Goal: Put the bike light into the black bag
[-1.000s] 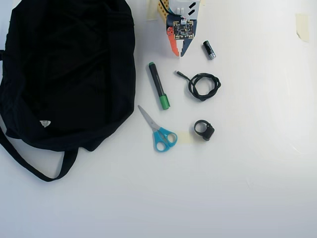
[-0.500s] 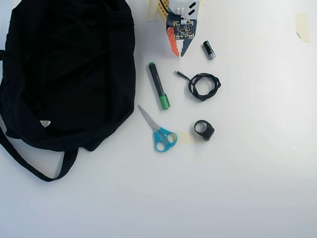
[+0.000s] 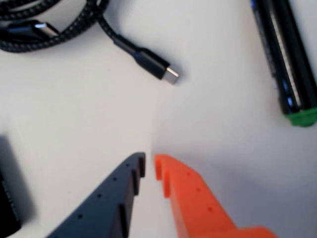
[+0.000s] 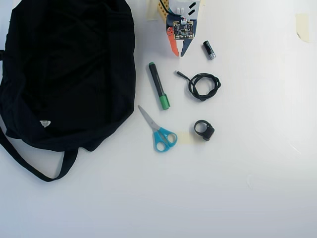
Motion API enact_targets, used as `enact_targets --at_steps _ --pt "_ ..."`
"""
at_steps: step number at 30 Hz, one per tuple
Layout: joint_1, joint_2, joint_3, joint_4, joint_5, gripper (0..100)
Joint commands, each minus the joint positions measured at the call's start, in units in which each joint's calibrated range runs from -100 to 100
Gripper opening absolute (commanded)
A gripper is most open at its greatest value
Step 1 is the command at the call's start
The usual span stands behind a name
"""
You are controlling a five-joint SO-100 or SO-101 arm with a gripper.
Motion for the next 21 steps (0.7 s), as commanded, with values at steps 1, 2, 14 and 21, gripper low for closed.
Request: enact_targets --at_steps 1,2,14,21 --pt "-0.1 -0.8 1.3 1.7 0.3 2" --pt "-0.1 -0.8 1.3 1.7 0.3 2" --pt "-0.2 -0.8 1.3 1.6 0.3 2" --pt "-0.3 -0.8 1.3 1.6 0.3 2"
